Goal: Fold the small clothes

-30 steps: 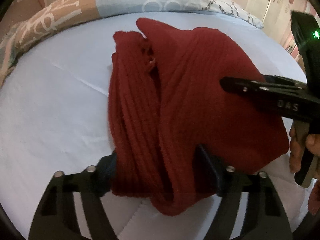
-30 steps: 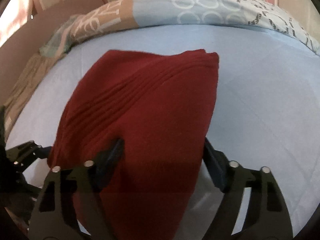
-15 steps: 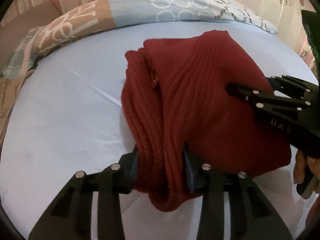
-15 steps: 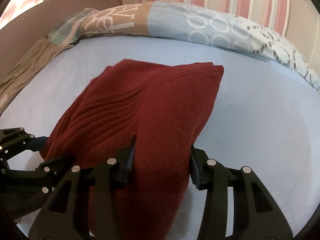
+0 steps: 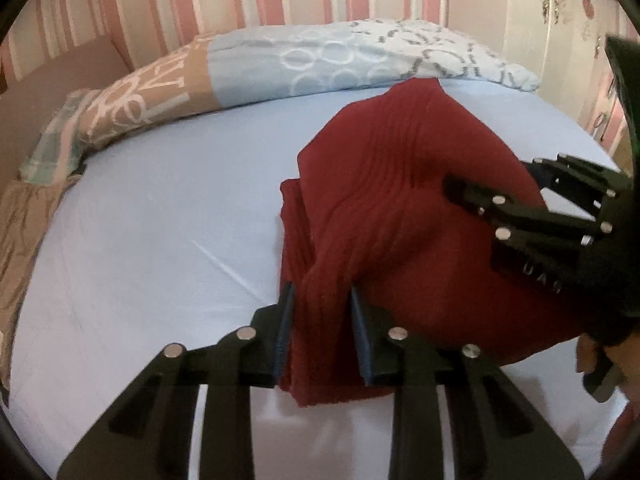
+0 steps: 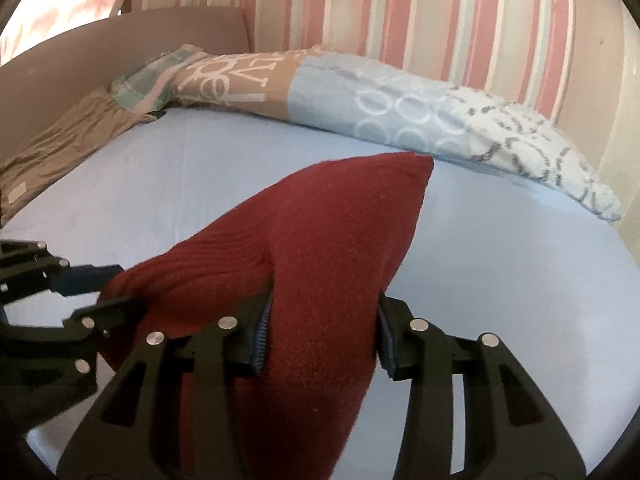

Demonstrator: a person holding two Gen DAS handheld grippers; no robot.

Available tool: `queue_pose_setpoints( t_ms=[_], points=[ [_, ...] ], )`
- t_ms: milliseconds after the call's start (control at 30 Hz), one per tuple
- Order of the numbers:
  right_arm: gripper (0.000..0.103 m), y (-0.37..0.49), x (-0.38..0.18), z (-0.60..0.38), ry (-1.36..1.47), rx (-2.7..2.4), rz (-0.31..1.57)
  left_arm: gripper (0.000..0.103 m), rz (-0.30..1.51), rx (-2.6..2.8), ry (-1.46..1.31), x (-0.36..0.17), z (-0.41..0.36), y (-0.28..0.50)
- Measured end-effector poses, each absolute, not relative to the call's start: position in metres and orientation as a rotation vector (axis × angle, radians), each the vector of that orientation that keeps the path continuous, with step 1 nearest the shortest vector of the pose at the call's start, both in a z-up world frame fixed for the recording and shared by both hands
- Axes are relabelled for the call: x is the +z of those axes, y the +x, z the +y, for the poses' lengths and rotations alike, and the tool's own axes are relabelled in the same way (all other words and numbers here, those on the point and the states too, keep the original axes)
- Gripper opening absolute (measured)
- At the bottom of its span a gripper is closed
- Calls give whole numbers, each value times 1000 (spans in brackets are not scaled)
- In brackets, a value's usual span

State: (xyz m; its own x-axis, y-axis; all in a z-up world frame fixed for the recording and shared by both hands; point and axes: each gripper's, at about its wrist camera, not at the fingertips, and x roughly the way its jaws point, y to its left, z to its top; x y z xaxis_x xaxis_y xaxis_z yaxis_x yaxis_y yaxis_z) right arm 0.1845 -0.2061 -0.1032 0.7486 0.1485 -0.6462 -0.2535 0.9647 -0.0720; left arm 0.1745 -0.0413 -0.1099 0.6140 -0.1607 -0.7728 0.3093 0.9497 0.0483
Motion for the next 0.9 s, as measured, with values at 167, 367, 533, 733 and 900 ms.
queue_pose_setpoints(
  t_ms=[167,367,533,733,900],
  points=[
    [43,152,-121,-249,-160,165,749,28,943,-333,172,-130,-76,147],
    [43,128,-149,-286,-158,88,811,28,981,-371,208,-165,-123,126],
    [44,126,-176,-297,-118,78,840,33,979,-352,234,-186,-134,127],
    [47,128,-176,-300,-80,75,841,68,980,-366,219,-192,-128,125],
    [47,129,-176,-300,-81,68,842,78,1006,-369,181,-192,-119,127]
  ],
)
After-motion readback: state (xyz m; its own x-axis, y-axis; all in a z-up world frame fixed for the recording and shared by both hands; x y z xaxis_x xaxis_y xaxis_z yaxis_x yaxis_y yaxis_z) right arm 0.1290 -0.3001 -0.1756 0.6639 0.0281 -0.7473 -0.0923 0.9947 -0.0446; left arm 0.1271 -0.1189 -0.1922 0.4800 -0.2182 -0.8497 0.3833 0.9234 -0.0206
